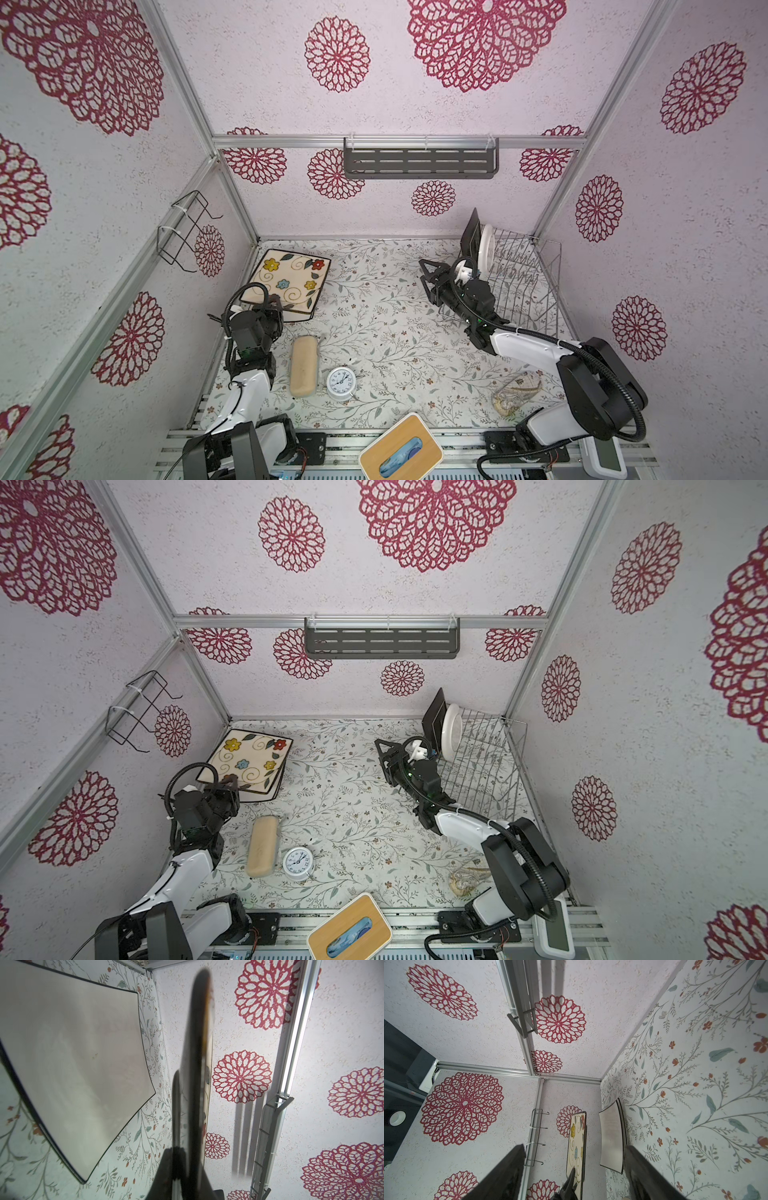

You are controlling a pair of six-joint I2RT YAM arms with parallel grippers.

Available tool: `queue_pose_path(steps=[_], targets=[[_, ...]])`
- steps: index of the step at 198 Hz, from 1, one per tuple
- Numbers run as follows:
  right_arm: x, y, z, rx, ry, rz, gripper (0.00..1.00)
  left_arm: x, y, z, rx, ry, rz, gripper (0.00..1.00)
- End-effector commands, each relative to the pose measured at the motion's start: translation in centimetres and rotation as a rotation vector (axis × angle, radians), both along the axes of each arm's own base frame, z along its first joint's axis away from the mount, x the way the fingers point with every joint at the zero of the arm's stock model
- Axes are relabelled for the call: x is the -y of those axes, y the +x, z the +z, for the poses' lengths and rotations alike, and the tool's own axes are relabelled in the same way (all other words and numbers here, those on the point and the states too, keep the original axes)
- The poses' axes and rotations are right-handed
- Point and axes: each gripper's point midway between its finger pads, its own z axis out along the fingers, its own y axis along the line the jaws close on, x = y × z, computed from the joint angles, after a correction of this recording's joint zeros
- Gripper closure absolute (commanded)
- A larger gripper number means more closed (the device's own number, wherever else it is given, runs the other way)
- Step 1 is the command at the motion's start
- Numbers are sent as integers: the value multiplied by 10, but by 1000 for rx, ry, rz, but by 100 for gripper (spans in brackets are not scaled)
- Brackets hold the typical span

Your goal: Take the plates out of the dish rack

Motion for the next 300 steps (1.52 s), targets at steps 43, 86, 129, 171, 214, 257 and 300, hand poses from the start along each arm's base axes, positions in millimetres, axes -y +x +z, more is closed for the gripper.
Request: queue_pose_path(steps=[43, 86, 129, 171, 214, 257, 300], targets=[[-25, -2, 23, 56, 48, 89, 23, -16, 7, 66, 256, 73, 12, 100], [-38, -2, 21, 51, 43, 125, 23, -25, 10, 58, 245, 77, 24, 100], [-54, -2, 13, 34, 39, 157, 23, -35, 12, 49, 226, 84, 37, 100], [-72, -3, 9, 29, 43, 197, 23, -43, 15, 39, 203, 91, 48, 100], [-86, -5, 4, 16, 45, 227, 23, -49, 19, 26, 177, 82, 55, 100], [-96, -8, -1, 3, 53, 246, 23, -54, 22, 20, 177, 87, 71, 100], [-100, -9, -4, -6, 60, 256, 23, -57, 26, 9, 158, 88, 75, 100]])
